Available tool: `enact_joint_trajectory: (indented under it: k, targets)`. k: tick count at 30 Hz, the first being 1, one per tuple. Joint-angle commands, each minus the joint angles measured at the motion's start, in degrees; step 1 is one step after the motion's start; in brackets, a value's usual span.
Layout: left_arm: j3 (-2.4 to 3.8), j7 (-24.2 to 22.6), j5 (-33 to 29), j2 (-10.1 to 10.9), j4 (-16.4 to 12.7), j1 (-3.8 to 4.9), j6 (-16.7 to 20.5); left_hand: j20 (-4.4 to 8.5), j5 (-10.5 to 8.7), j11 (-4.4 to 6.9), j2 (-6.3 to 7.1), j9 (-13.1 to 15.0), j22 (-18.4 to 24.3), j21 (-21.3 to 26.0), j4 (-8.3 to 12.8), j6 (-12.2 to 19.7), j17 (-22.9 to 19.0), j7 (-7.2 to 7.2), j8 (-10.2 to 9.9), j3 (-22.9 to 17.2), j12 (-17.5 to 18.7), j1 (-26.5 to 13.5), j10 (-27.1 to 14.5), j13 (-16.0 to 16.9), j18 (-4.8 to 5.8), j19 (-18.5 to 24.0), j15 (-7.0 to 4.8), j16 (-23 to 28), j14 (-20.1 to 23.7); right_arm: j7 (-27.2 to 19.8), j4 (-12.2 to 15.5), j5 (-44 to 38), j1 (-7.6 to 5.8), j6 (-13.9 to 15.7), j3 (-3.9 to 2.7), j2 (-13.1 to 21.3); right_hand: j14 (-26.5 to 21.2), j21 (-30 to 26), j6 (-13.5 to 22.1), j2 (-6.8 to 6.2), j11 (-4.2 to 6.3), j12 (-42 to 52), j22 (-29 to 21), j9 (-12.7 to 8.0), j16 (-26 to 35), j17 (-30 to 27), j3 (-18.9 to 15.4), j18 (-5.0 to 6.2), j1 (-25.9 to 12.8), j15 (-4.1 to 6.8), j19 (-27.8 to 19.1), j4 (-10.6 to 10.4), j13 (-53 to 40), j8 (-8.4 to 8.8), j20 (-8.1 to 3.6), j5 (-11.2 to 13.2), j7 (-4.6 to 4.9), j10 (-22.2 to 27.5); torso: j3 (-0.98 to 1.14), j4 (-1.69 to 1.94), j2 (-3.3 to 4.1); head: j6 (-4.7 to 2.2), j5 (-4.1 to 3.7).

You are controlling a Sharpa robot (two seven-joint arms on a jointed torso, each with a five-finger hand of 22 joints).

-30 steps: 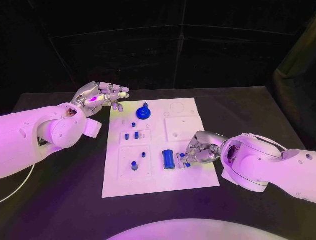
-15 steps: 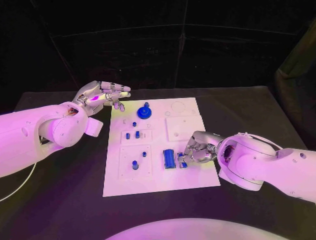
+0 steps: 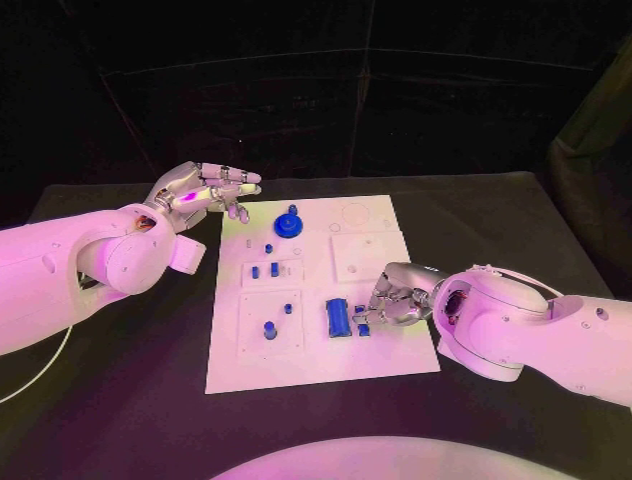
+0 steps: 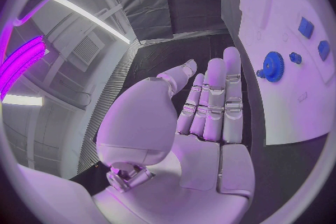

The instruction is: Assemble the parts on the task board

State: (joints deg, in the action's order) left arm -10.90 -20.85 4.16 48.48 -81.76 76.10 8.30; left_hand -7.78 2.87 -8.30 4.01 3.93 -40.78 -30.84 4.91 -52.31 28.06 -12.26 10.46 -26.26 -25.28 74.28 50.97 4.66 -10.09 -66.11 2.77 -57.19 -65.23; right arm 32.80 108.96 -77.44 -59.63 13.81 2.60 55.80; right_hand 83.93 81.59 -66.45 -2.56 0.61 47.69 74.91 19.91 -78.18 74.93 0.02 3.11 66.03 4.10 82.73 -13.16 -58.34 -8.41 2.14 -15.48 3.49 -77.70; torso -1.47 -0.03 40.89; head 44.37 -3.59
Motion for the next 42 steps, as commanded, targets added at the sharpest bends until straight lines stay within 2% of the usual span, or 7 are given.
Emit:
enact_joint_trajectory:
  k: [1, 3, 9, 17, 23, 26, 42]
  targets:
    - [0.05, -0.2, -0.1, 0.0, -0.1, 0.09, -0.5, -0.37, 0.19, 0.18, -0.34, 0.0, 0.1, 0.4, 0.1, 0.4, -0.1, -0.13, 0.3, 0.4, -0.1, 0.1, -0.4, -0.1, -0.38, -0.2, -0.03, 0.1, 0.2, 0.3, 0.2, -2.3, -0.05, -0.4, 0.0, -0.1, 3.1, -0.4, 0.3, -0.09, -0.16, -0.4, 5.6, 0.1, 0.4, 0.0, -1.1, -0.31, -0.7, -0.02, -0.2, -0.3, 0.0, 0.13, 0.32, 1.5, 0.34, 0.1, 0.02, -0.02, 0.04, -0.05, -0.03]
    - [0.05, -0.2, -0.1, 0.0, -0.1, 0.09, -0.5, -0.37, 0.19, 0.18, -0.34, 0.0, 0.1, 0.4, 0.1, 0.4, -0.1, -0.13, 0.3, 0.4, -0.1, 0.1, -0.4, -0.1, -0.38, -0.2, -0.03, 0.1, 0.2, 0.0, 0.4, -2.4, -0.05, -0.1, 0.0, 0.0, 3.1, -0.4, 0.3, -0.03, -0.21, -0.4, 5.6, 0.3, 0.5, 0.0, -2.5, -0.29, -1.1, -0.05, -0.3, -0.8, -0.2, 0.06, 0.36, 3.6, 0.34, 0.2, 0.02, -0.01, 0.06, -0.03, -0.07]
    - [0.05, -0.2, -0.1, 0.1, -0.1, 0.09, -0.5, -0.36, 0.19, 0.18, -0.34, 0.0, 0.1, 0.4, 0.2, 0.4, -0.1, -0.14, 0.4, 0.4, -0.1, 0.1, -0.4, -0.1, -0.38, -0.2, -0.04, 0.1, 0.2, -2.6, 1.3, -1.5, -0.04, -0.4, -0.01, 1.4, 3.1, -0.6, 0.5, 0.0, -0.24, -0.5, 5.5, 0.6, 0.6, -0.1, -4.2, -0.25, -0.5, -0.09, -0.4, -0.8, -0.4, -0.03, 0.4, 6.1, 0.38, 0.3, 0.04, -0.02, 0.0, -0.17, -0.13]
    - [0.05, -0.1, -0.1, 0.2, 0.0, 0.09, -0.5, -0.36, 0.19, 0.18, -0.34, 0.0, 0.1, 0.4, 0.2, 0.4, -0.1, -0.14, 0.4, 0.4, -0.1, 0.1, -0.4, -0.1, -0.38, -0.2, -0.04, 0.1, 0.2, -6.0, 2.3, 0.6, -0.04, -4.9, -0.01, 3.8, 3.0, -0.9, 0.9, -0.39, -0.36, -1.0, 5.3, 0.9, 0.9, -0.3, -6.5, -0.18, 0.8, -0.2, -0.6, -0.1, -0.4, -0.08, 0.49, 9.8, 0.52, 0.7, -0.03, -0.08, -0.08, -0.22, -0.42]
    - [0.04, -0.2, -0.1, 0.0, 0.0, 0.09, -0.6, -0.36, 0.19, 0.18, -0.34, 0.0, 0.1, 0.4, 0.2, 0.4, -0.1, -0.14, 0.4, 0.4, -0.1, 0.1, -0.4, -0.1, -0.38, -0.2, -0.04, 0.1, 0.2, -5.7, 1.9, 0.9, -0.04, -6.3, -0.01, 3.9, 3.0, -0.9, 1.0, -0.09, -0.37, -1.1, 5.2, 0.9, 1.0, -0.4, -6.7, -0.17, 1.0, -0.21, -0.6, -0.1, -0.3, -0.09, 0.51, 9.9, 0.53, 0.8, 0.0, 0.06, -0.05, -0.36, -0.56]
    - [0.04, -0.2, -0.1, 0.0, 0.0, 0.09, -0.5, -0.36, 0.19, 0.18, -0.34, 0.0, 0.1, 0.4, 0.2, 0.4, -0.1, -0.14, 0.4, 0.4, -0.1, 0.1, -0.4, -0.1, -0.38, -0.2, -0.04, 0.1, 0.2, -4.9, 1.1, 0.5, -0.05, -6.6, -0.01, 3.3, 3.0, -1.0, 1.0, 0.69, -0.37, -1.1, 5.2, 1.0, 1.0, -0.4, -6.9, -0.16, 1.7, -0.22, -0.6, 0.2, -0.4, -0.15, 0.52, 9.2, 0.53, 0.8, -0.02, 0.16, 0.06, -0.4, -0.53]
    - [0.04, -0.2, -0.1, 0.1, -0.2, 0.09, -0.5, -0.36, 0.19, 0.18, -0.34, 0.0, 0.1, 0.4, 0.2, 0.4, -0.1, -0.14, 0.4, 0.4, -0.1, 0.1, -0.4, -0.1, -0.38, -0.2, -0.04, 0.1, 0.2, -1.9, -1.9, -2.1, -0.04, -6.3, 0.0, 0.3, 3.1, -0.9, 1.0, 2.81, -0.31, -0.8, 5.4, 1.3, 1.0, -0.3, -7.2, -0.19, 4.0, -0.17, -0.5, 1.5, -0.9, -0.38, 0.5, 8.2, 0.48, 0.7, -0.01, 0.01, -0.02, 0.05, -0.32]
